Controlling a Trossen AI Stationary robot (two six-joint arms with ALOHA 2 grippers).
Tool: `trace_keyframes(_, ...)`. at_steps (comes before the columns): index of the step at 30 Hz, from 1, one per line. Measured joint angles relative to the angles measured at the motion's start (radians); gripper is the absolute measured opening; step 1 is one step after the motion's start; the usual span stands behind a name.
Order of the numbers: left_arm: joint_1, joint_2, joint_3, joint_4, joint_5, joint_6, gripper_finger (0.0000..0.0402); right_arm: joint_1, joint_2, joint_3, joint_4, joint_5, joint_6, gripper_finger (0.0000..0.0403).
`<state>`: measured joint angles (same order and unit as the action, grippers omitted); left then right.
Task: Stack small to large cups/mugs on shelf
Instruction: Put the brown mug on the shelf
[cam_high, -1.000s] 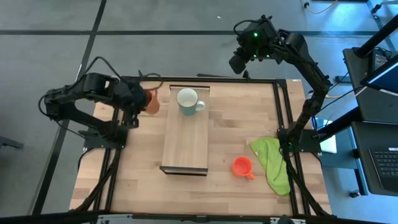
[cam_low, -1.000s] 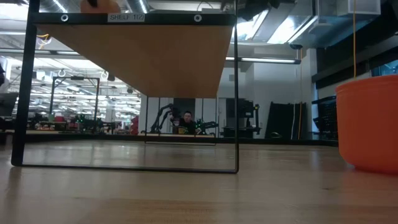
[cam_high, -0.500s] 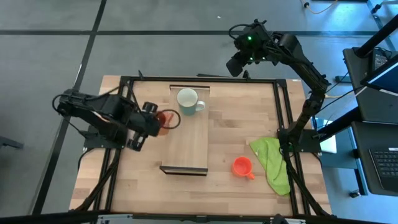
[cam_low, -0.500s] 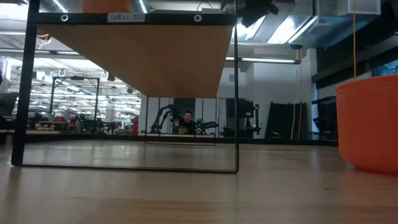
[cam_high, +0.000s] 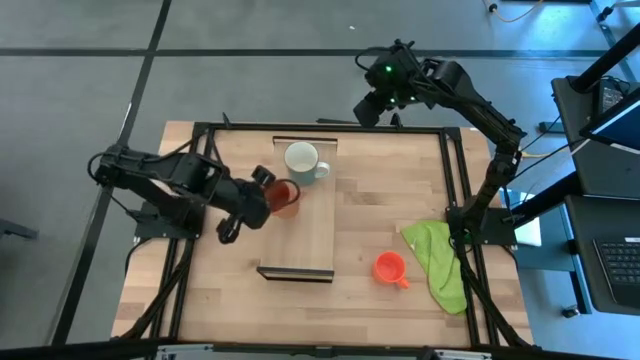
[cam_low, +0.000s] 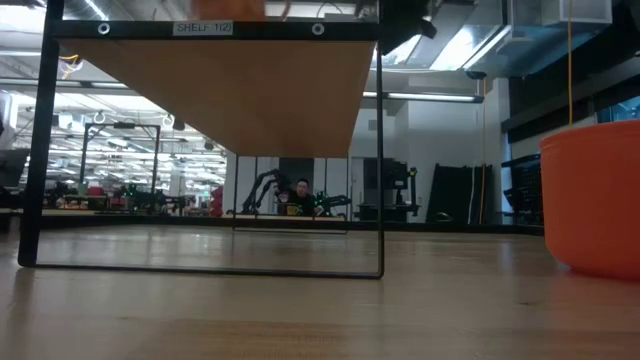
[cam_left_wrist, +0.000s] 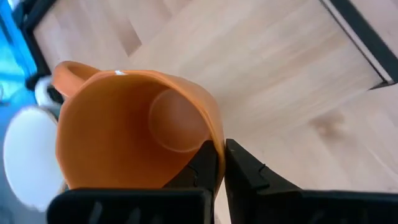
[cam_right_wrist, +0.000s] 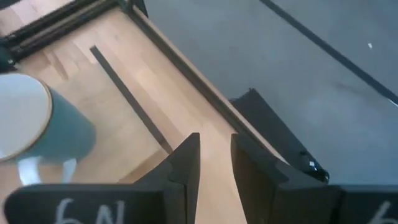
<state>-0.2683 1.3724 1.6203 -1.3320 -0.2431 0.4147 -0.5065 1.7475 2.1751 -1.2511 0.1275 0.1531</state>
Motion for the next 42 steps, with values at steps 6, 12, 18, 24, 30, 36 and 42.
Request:
trace_keyframes(6, 0.063, 0.035, 0.000, 0.091, 0.070, 0.146, 0.0008, 0.014, 0.000, 0.040, 0.050, -0.017, 0.000, 0.0092)
trace_keyframes(12, 0.098, 0.089, 0.000, 0.088, 0.121, 0.241, 0.0009, 0.014, 0.000, 0.125, 0.058, -0.018, 0.004, 0.0092)
trace_keyframes(18, 0.114, 0.132, 0.000, 0.088, 0.133, 0.323, 0.0011, 0.014, -0.007, 0.180, 0.087, -0.017, 0.003, 0.0092)
trace_keyframes(24, 0.142, 0.140, 0.000, 0.094, 0.130, 0.351, 0.0012, 0.013, -0.010, 0.178, 0.087, -0.016, 0.000, 0.0092)
trace_keyframes(30, 0.161, 0.140, 0.000, 0.104, 0.132, 0.354, 0.0013, 0.013, -0.009, 0.178, 0.088, -0.016, -0.013, 0.0092)
trace_keyframes(36, 0.165, 0.144, 0.000, 0.078, 0.134, 0.354, 0.0013, 0.013, -0.008, 0.178, 0.088, -0.016, -0.028, 0.0092)
trace_keyframes(42, 0.165, 0.144, 0.000, 0.083, 0.134, 0.354, 0.0015, 0.005, -0.008, 0.178, 0.088, -0.016, -0.031, 0.0092)
